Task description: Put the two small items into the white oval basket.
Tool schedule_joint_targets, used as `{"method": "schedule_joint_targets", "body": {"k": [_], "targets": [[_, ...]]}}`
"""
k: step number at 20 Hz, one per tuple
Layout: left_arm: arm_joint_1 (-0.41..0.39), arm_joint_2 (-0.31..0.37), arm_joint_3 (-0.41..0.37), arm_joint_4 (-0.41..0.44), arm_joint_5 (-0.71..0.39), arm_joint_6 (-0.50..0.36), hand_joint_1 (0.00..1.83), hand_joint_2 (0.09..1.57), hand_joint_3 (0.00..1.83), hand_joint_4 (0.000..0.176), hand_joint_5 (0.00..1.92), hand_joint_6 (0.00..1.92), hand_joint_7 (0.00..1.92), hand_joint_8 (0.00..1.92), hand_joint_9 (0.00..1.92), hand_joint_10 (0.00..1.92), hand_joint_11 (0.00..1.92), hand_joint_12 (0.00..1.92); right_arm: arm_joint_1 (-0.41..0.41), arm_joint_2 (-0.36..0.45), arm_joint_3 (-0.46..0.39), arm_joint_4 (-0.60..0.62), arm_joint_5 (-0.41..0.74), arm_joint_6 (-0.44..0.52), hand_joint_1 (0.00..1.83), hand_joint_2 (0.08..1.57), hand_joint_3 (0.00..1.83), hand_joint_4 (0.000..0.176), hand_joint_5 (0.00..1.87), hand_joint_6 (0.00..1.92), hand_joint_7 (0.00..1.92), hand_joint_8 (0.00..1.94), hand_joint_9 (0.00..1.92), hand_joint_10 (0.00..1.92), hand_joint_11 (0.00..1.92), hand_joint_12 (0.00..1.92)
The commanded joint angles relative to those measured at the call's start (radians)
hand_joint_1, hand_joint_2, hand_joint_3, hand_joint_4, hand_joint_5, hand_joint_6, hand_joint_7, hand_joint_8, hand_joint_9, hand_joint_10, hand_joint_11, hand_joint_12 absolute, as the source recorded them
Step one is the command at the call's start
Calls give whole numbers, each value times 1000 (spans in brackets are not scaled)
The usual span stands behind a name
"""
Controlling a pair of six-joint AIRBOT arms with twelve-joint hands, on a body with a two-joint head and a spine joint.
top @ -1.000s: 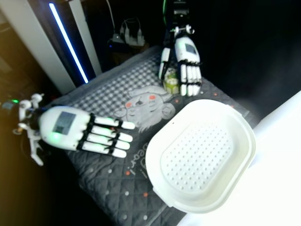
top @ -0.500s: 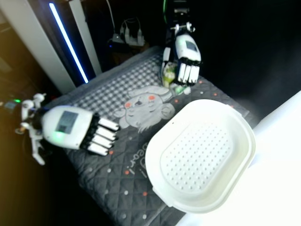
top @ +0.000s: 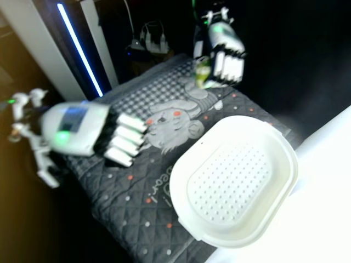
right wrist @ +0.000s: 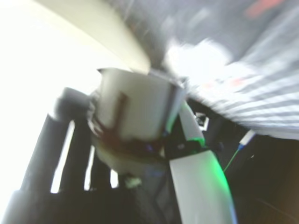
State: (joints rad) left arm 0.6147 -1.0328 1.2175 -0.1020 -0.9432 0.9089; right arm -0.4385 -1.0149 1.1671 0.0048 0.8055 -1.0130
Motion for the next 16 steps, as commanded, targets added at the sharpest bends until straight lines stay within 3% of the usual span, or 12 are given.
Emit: {"method": "schedule_joint_targets", "body": {"k": [1,2,4,5,6,7,10,11,13,14,15,16], "targets": [[-30,-9,9,20,-68,-2,1131,1281,1,4,628,1465,722,1442,547,1383,474,1901,33,7,16,16,89,-11,1344,1232,0,0,615,1294,751,1389,843,1541,793,1837],[-76,-25,33,39,-33,-2,1269,1268,0,0,625,1420,699,1403,655,1563,470,1865,67,-5,32,16,63,-25,1359,1210,0,0,606,1293,801,1291,918,1438,889,1737],[-181,-69,90,77,42,-2,1178,1252,0,0,673,1371,758,1384,656,1387,544,1853,137,-36,72,16,2,-67,1358,1204,0,0,620,1275,815,1281,897,1444,820,1709],[-225,-94,125,80,78,-2,1286,1252,1,0,632,1367,729,1367,716,1554,526,1867,186,-75,110,17,-48,-101,1237,1252,6,0,634,1239,795,1540,967,1711,975,1879],[-250,-111,150,80,104,-2,1298,1267,3,0,603,1419,697,1393,692,1613,473,1859,214,-102,137,17,-74,-108,1199,1269,6,0,653,1405,726,1523,1023,1850,1091,1913],[-267,-130,174,78,125,-2,1160,1280,2,0,620,1450,715,1444,559,1416,413,1874,228,-119,157,17,-87,-108,1115,1267,2,0,683,1420,866,1762,1104,1907,1197,1919],[-314,-235,299,53,209,-3,1150,1264,0,0,627,1414,778,1410,530,1252,326,1842,245,-210,262,40,-132,-108,1307,1241,0,0,581,1454,784,1363,842,1488,840,1685],[-324,-256,328,45,231,-3,1145,1270,1,0,628,1413,759,1440,516,1246,301,1829,246,-236,291,48,-144,-108,1340,1221,0,0,578,1450,795,1288,907,1389,971,1593],[-346,-294,379,30,274,-4,1154,1272,0,0,620,1395,761,1465,479,1223,172,1791,256,-273,337,54,-184,-108,1344,1222,0,0,633,1339,780,1374,832,1491,858,1730],[-351,-313,409,6,295,-4,1295,1264,0,0,612,1353,789,1431,565,1548,120,1794,263,-297,366,53,-217,-109,1327,1240,7,0,619,1407,734,1423,782,1548,819,1817],[-351,-321,424,-12,307,-6,1324,1265,1,0,600,1354,798,1437,568,1619,41,1789,264,-318,389,54,-236,-114,1319,1256,10,0,582,1438,711,1453,759,1594,788,1856],[-350,-327,438,-19,325,-6,1194,1267,0,0,628,1359,770,1468,445,1344,39,1798,264,-334,404,54,-245,-115,1301,1288,10,0,513,1512,652,1503,721,1645,663,1890]]}}
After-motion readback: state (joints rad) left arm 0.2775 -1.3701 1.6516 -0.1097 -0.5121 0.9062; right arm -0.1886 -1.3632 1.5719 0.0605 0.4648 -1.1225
